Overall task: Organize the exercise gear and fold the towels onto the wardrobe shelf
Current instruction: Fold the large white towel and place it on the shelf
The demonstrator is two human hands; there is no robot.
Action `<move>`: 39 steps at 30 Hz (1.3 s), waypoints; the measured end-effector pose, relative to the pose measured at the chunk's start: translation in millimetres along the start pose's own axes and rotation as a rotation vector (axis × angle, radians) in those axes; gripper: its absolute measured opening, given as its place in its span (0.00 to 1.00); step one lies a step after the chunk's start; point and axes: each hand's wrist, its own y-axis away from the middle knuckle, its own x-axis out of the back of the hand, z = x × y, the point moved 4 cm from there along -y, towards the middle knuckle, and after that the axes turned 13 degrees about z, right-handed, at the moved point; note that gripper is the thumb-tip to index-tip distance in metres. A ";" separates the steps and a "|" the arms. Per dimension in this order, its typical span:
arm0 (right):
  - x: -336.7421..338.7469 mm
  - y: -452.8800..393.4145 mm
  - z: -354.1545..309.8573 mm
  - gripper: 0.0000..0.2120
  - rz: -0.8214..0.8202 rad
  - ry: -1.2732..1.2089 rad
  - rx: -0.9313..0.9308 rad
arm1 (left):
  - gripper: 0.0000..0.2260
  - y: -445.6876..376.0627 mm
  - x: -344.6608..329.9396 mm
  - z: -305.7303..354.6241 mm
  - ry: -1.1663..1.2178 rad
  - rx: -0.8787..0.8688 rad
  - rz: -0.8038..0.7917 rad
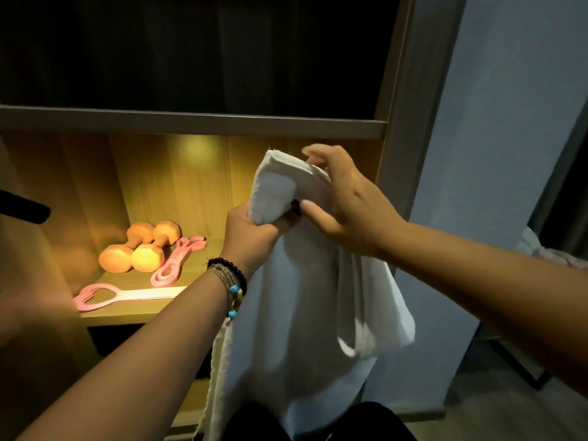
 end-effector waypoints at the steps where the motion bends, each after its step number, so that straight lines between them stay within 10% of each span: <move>1: 1.1 17.4 3.9 0.34 -0.009 0.023 -0.081 | 0.09 -1.5 -0.3 -0.3 0.008 0.014 0.027; 5: -1.7 71.0 28.3 0.40 -0.253 0.153 -0.454 | 0.09 -15.2 3.1 -7.4 -0.001 0.110 0.060; 13: 24.4 52.0 75.6 0.05 -0.499 0.521 -0.560 | 0.10 -44.2 34.4 -16.7 -0.092 0.171 0.214; 25: 44.6 -46.9 96.8 0.08 0.200 0.140 -0.389 | 0.11 -76.5 75.4 9.2 -0.205 0.065 0.253; 39: 89.7 -28.6 91.4 0.06 0.251 0.046 -0.425 | 0.13 -73.5 52.5 55.4 -0.431 -0.158 0.311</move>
